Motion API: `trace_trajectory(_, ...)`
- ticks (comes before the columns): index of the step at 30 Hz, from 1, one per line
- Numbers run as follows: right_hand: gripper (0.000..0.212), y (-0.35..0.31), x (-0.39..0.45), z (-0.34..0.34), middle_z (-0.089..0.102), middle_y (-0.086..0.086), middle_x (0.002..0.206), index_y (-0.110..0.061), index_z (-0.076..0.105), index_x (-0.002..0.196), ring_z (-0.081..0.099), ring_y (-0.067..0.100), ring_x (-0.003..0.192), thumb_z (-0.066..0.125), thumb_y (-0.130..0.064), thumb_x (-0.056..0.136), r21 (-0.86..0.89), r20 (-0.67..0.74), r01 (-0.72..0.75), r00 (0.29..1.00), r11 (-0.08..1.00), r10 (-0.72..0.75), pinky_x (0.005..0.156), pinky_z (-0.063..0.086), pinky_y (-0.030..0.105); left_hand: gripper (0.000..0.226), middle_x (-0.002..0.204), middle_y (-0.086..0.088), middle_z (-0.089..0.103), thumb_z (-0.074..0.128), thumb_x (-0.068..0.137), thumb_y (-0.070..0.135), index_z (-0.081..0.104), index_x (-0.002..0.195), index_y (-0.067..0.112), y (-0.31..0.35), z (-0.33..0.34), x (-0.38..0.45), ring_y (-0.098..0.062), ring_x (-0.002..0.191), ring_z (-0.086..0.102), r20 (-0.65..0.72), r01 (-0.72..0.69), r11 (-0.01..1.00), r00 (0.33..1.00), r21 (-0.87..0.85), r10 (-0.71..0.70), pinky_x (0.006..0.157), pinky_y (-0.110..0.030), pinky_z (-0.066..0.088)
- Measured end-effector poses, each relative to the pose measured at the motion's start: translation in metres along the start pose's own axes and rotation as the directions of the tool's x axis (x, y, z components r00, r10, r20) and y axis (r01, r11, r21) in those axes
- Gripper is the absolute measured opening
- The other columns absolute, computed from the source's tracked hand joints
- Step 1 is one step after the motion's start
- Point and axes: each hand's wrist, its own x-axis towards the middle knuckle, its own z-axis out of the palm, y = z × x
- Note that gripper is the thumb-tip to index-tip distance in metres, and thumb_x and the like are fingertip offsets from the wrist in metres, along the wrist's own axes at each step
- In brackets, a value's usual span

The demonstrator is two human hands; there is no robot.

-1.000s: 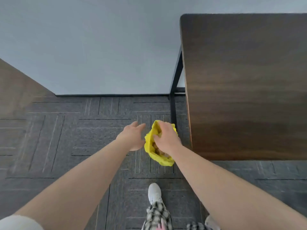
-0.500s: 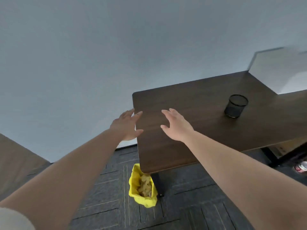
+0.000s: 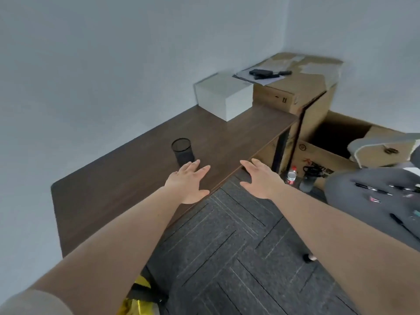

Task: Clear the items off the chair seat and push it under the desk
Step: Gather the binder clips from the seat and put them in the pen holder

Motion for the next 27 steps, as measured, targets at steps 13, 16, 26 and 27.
trace_trajectory(13, 0.068, 0.233, -0.098, -0.023, 0.016, 0.005, 0.157, -0.032, 0.011, 0.150, 0.019, 0.029, 0.144, 0.048, -0.042, 0.094, 0.095, -0.010, -0.538, 0.841, 0.838, 0.541, 0.110, 0.032, 0.051, 0.074, 0.161, -0.001, 0.001, 0.048, 0.091, 0.049, 0.007, 0.150, 0.032, 0.234, -0.008, 0.145, -0.025, 0.149, 0.002, 0.108, -0.523, 0.839, 0.852, 0.152, 0.512, 0.115, -0.051, 0.026)
trace_trajectory(16, 0.069, 0.273, -0.110, -0.020, 0.017, 0.004, 0.157, -0.032, 0.010, 0.150, 0.018, 0.027, 0.144, 0.048, -0.042, 0.093, 0.110, 0.028, -0.634, 0.772, 0.765, 0.635, 0.110, 0.032, 0.049, 0.074, 0.161, -0.001, 0.003, 0.049, 0.090, 0.048, 0.009, 0.150, 0.031, 0.283, 0.001, 0.182, -0.025, 0.148, 0.004, 0.139, -0.617, 0.771, 0.787, 0.159, 0.601, 0.115, -0.051, 0.026)
trace_trajectory(26, 0.054, 0.375, -0.091, -0.007, 0.036, 0.010, 0.139, -0.026, 0.025, 0.142, 0.041, 0.037, 0.124, 0.045, -0.035, 0.093, 0.154, 0.197, -0.881, 0.472, 0.448, 0.859, 0.093, 0.046, 0.050, 0.068, 0.161, -0.003, 0.006, 0.047, 0.092, 0.046, 0.014, 0.149, 0.029, 0.422, 0.021, 0.318, -0.024, 0.148, 0.007, 0.308, -0.835, 0.530, 0.548, 0.147, 0.778, 0.113, -0.050, 0.027)
trace_trajectory(27, 0.051, 0.380, -0.086, -0.004, 0.038, 0.010, 0.137, -0.026, 0.027, 0.140, 0.043, 0.037, 0.121, 0.044, -0.033, 0.092, 0.166, 0.214, -0.892, 0.448, 0.420, 0.868, 0.091, 0.047, 0.049, 0.066, 0.161, -0.003, 0.006, 0.047, 0.093, 0.045, 0.015, 0.149, 0.029, 0.431, 0.024, 0.329, -0.025, 0.148, 0.008, 0.333, -0.850, 0.506, 0.525, 0.147, 0.784, 0.112, -0.050, 0.029)
